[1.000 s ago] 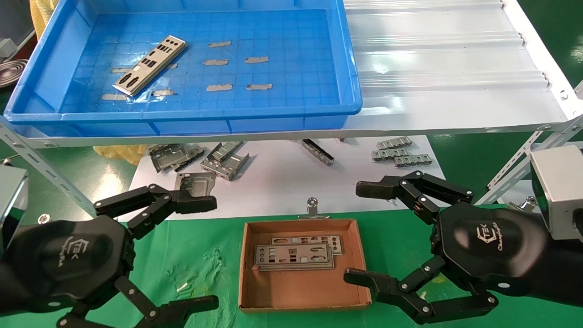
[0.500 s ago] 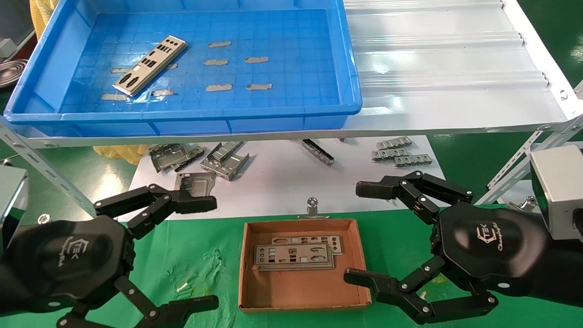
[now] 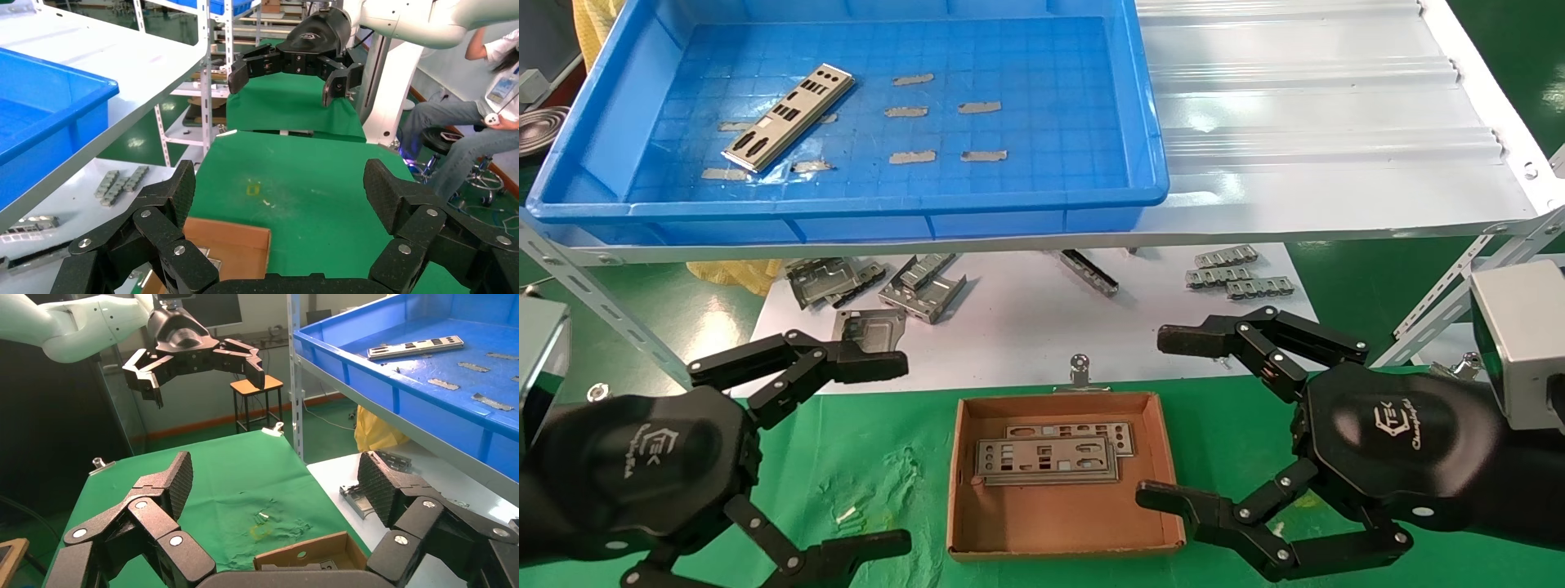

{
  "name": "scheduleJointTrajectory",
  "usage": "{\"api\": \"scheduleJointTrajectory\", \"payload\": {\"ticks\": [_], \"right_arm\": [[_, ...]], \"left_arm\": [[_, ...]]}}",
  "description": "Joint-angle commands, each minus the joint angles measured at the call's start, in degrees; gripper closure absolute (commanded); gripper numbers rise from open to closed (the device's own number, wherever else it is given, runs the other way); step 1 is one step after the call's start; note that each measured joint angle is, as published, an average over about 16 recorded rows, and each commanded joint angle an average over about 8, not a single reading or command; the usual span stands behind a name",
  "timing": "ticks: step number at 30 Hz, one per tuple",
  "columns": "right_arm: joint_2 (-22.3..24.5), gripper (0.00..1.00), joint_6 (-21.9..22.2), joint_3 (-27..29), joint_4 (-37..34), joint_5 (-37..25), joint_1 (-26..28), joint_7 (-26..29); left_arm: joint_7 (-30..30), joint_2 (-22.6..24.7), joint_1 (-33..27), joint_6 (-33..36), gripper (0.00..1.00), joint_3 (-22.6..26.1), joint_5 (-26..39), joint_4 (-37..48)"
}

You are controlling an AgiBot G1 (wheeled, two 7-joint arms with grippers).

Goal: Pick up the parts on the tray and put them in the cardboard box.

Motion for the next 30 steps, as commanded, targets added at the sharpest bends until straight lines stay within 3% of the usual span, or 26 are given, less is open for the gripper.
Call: {"api": "scheduleJointTrajectory", "payload": {"ticks": [1, 30], "right_arm": [[0.00, 0.00, 0.00, 0.00, 0.00, 0.00, 0.00, 0.00], [0.00, 0.00, 0.00, 0.00, 0.00, 0.00, 0.00, 0.00]], "left_arm": [[0.00, 0.00, 0.00, 0.00, 0.00, 0.00, 0.00, 0.00], [0.00, 0.00, 0.00, 0.00, 0.00, 0.00, 0.00, 0.00]]}}
